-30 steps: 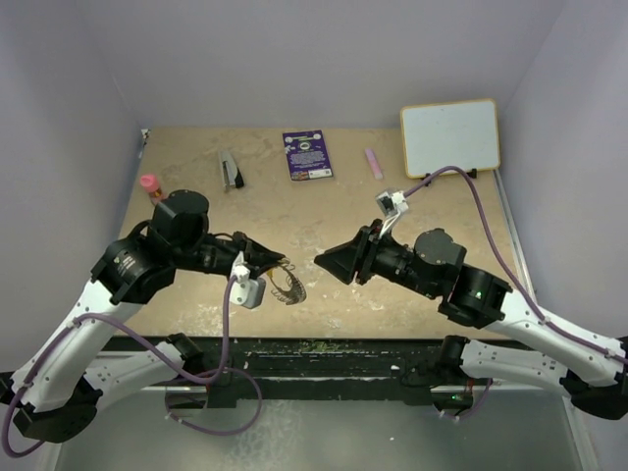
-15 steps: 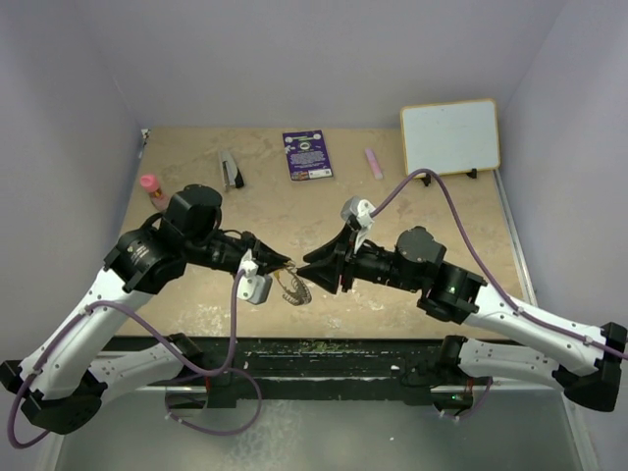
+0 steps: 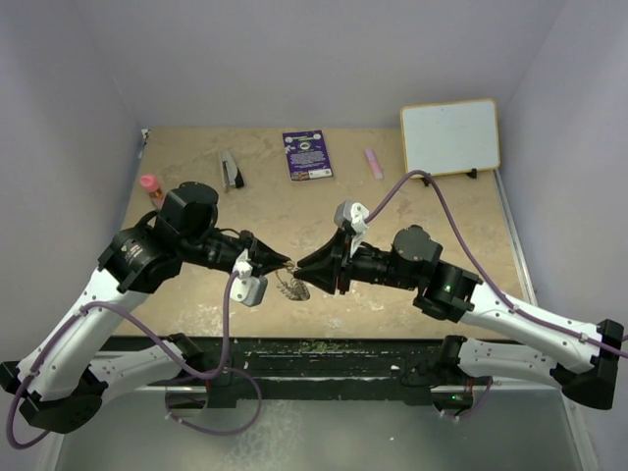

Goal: Put the keys on the keyring

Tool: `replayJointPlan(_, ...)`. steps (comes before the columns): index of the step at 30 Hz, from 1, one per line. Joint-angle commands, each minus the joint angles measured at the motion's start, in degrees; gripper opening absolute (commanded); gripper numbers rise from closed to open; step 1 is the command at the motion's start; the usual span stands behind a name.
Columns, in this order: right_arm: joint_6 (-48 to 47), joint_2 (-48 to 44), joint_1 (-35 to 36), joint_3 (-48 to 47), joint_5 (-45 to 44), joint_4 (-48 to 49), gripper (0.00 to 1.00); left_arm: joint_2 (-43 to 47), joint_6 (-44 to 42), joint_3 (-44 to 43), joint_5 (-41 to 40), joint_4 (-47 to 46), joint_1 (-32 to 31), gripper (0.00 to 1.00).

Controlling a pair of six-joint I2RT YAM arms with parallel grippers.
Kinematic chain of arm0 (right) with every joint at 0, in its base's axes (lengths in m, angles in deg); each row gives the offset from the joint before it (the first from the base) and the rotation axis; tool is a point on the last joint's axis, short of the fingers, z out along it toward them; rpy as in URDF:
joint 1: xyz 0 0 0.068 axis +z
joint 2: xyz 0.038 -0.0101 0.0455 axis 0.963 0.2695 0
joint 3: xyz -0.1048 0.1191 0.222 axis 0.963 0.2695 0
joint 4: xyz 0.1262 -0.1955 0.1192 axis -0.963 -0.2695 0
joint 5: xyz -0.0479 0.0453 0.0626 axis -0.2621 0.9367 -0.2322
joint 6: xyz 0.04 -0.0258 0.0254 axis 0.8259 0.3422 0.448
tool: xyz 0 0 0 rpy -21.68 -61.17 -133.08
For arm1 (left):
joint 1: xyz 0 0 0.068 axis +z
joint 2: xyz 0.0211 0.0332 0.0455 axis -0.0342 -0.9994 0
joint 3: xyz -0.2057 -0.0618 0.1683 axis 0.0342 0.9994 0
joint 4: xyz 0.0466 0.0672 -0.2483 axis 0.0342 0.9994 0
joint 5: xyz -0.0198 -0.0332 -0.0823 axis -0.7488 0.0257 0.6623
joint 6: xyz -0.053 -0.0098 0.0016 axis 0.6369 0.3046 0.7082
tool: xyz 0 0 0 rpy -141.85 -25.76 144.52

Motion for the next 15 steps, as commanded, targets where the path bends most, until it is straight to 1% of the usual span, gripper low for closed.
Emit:
replayJointPlan(1, -1.97, 0.88, 0.14, -2.13, 1.43, 4.32, 0.29, -0.18, -0.67, -2.09, 3.4, -0.29, 0.02, 0.03)
replayJointPlan(2, -2.11, 1.16, 0.19, -2.36, 1.47, 4.26, 0.26, -0.21, -0.62, -2.1, 3.39, -0.31, 0.02, 0.03)
replayJointPlan(3, -2.15, 1.43, 0.22, -2.58, 1.64, 4.34, 0.2, -0.2, -0.66, -2.13, 3.32, -0.27, 0.03, 0.03)
replayJointPlan(6, -2.22, 1.83, 0.21, -2.9, 1.91, 4.32, 0.06, -0.26, -0.59, -2.16, 3.23, -0.38, 0.04, 0.03)
replayJointPlan(8, -2.29, 1.88, 0.26, -2.9, 1.83, 4.3, 0.0, -0.14, -0.32, -2.1, 3.04, -0.65, 0.01, 0.03)
replayJointPlan(15, -1.56, -1.38, 0.32, -0.07, -0.66, 6.76, 0.0, 0.95, 0.76, -0.71, -1.03, -1.56, 0.03, 0.03)
